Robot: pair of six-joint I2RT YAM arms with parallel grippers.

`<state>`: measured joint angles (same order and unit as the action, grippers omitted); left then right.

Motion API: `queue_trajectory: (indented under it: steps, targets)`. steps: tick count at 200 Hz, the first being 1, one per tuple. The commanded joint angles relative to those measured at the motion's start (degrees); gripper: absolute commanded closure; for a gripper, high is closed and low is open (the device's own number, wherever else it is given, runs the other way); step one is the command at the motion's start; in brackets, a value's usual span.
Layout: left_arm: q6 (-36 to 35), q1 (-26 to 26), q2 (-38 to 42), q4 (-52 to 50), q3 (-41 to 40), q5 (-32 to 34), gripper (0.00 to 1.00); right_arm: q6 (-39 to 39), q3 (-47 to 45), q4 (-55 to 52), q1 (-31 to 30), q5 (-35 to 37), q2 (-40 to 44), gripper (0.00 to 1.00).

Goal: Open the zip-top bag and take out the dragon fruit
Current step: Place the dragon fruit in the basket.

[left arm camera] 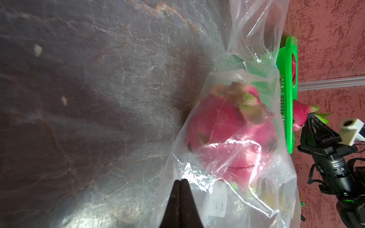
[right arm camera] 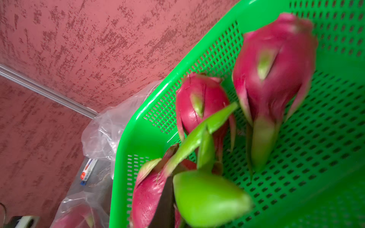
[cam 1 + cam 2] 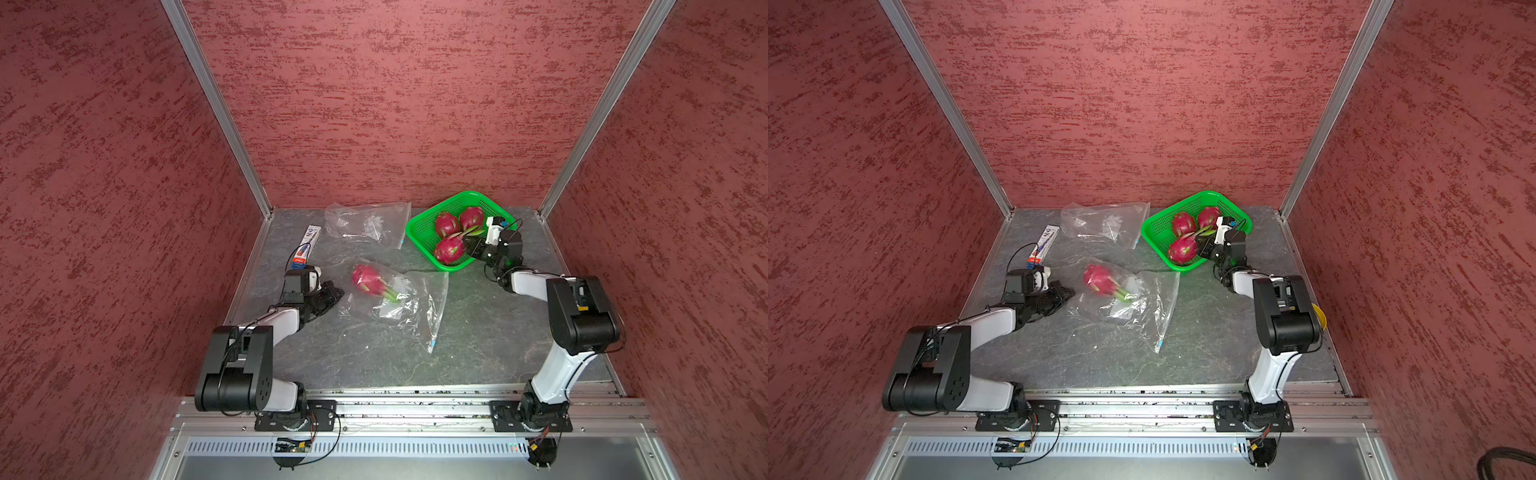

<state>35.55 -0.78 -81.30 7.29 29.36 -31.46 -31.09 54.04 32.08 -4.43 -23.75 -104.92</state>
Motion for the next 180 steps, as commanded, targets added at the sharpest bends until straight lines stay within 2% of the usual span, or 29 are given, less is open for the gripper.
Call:
queue_trajectory:
  steps: [1,18,46,63,84,106,159,180]
  targets:
    - [0.39,-0.02,1.61,-0.77,0.17,-0.27,0.9,-1.37,2.63,3.17,-0.32,-2.8,-0.72,0.69]
    - [0.35,-0.02,2.38,-1.52,0.25,-0.1,0.76,-0.71,2.43,2.5,-0.32,-2.35,0.12,0.6]
    - [0.14,-0.15,4.31,-3.7,1.06,1.03,0.36,1.05,1.23,-0.13,0.11,0.34,4.11,0.55]
    - [-0.3,-0.28,5.52,-5.25,2.1,1.29,0.24,2.82,0.05,-3.07,0.45,2.68,7.64,0.5]
    - [-1.02,-0.53,7.1,-6.93,3.58,1.58,0.22,5.36,-2.45,-7.44,0.47,5.05,12.8,0.48]
    - [-1.17,-0.54,7.99,-6.94,4.84,1.67,0.22,5.4,-6.48,-10.29,0.45,4.41,17.8,0.51]
    - [-0.79,0.72,4.15,-3.86,9.17,0.1,0.22,-0.5,-19.1,-12.4,-1.41,-2.35,27.55,0.72]
    - [-0.71,3.17,2.18,-2.87,10.81,0.49,0.22,-3.25,-24.08,-11.01,-3.51,-4.67,30.27,0.85]
